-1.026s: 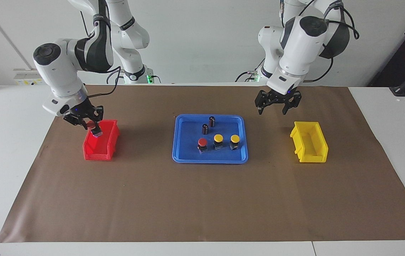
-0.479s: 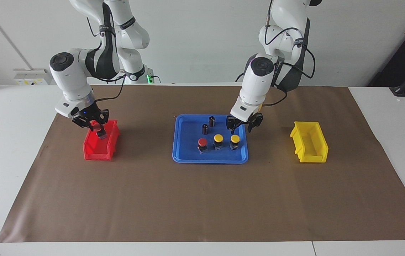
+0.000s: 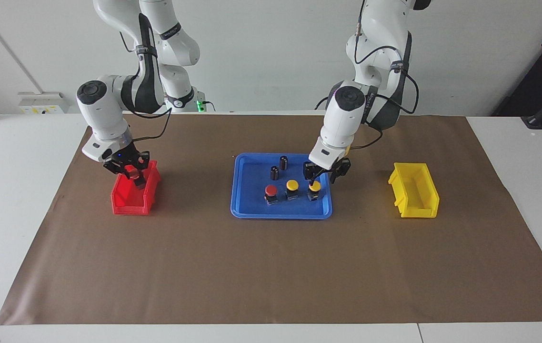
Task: Sort red and yellow buttons by color
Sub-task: 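Grasp the yellow button with the left gripper while the right gripper releases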
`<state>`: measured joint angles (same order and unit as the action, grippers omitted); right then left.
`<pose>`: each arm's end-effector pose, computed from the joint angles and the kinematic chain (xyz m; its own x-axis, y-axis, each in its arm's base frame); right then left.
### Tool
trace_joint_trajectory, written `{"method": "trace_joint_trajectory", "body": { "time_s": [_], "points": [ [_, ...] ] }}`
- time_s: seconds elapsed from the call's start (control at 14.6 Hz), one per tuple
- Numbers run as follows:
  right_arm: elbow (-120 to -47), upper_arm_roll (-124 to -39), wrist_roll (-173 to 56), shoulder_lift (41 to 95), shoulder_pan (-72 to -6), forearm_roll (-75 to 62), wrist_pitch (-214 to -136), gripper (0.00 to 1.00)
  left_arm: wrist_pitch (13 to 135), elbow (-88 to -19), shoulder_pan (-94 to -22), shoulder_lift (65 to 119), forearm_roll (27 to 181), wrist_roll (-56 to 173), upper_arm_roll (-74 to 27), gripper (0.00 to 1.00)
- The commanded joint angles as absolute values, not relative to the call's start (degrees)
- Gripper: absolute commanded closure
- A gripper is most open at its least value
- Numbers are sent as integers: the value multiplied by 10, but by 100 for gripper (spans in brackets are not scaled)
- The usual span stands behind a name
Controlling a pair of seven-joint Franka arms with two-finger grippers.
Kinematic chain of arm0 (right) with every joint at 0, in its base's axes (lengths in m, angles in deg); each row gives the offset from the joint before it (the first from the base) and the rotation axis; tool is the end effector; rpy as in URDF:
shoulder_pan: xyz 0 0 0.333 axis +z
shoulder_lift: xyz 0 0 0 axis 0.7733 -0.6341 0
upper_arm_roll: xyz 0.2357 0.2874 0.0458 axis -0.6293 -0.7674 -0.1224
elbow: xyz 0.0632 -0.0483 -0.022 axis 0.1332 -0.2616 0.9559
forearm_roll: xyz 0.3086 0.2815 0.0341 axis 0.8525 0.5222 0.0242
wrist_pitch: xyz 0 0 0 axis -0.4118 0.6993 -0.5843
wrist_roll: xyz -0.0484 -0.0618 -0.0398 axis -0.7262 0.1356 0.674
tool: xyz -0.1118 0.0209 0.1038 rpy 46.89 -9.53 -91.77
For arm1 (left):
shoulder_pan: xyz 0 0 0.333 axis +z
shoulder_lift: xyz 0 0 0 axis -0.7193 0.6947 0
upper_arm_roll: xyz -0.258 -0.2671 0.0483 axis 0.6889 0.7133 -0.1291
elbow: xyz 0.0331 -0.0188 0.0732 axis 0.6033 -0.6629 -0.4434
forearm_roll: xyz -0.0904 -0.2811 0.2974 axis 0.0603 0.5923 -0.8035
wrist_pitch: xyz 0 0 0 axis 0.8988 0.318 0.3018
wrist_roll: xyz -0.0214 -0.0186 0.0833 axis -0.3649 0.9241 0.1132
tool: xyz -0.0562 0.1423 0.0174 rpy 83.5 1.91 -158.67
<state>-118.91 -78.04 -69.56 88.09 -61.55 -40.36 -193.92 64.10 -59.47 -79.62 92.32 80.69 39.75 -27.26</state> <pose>0.4928 -0.0655 0.3389 0.9706 0.2397 0.0230 0.2381 -0.9696 0.0558 0.5254 -0.3431 0.3747 0.9980 0.0498 0.0377 0.0475 -0.9971 0.0598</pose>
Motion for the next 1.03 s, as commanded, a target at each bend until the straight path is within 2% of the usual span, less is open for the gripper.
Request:
{"method": "trace_joint_trajectory", "body": {
  "time_s": [0.0, 0.21, 0.27, 0.34, 0.41, 0.55, 0.68, 0.82, 0.96],
  "points": [
    [-1167, -786, -711, 877, -625, -399, -1920, 25, 676, -610, -813, 933, 812, 380, -280, 27],
    [-1059, -789, -704, 854, -621, -399, -1789, 23, 692, -610, -818, 946, 812, 371, -280, 27],
    [-1017, -791, -702, 846, -612, -398, -1755, 18, 691, -609, -818, 946, 812, 369, -280, 39],
    [-980, -791, -700, 839, -599, -394, -1728, 5, 690, -605, -818, 947, 812, 363, -280, 86],
    [-949, -791, -688, 832, -587, -372, -1711, 0, 686, -598, -817, 948, 812, 358, -281, 98],
    [-894, -791, -625, 809, -555, -347, -1671, 0, 644, -560, -815, 952, 812, 357, -281, 99],
    [-843, -791, -548, 789, -508, -347, -1645, 0, 538, -496, -809, 947, 812, 363, -283, 99],
    [-817, -792, -460, 773, -446, -347, -1659, 0, 462, -476, -795, 924, 812, 411, -295, 99],
    [-796, -792, -326, 744, -353, -356, -1695, 0, 414, -476, -737, 897, 812, 515, -297, 98]
  ]
}}
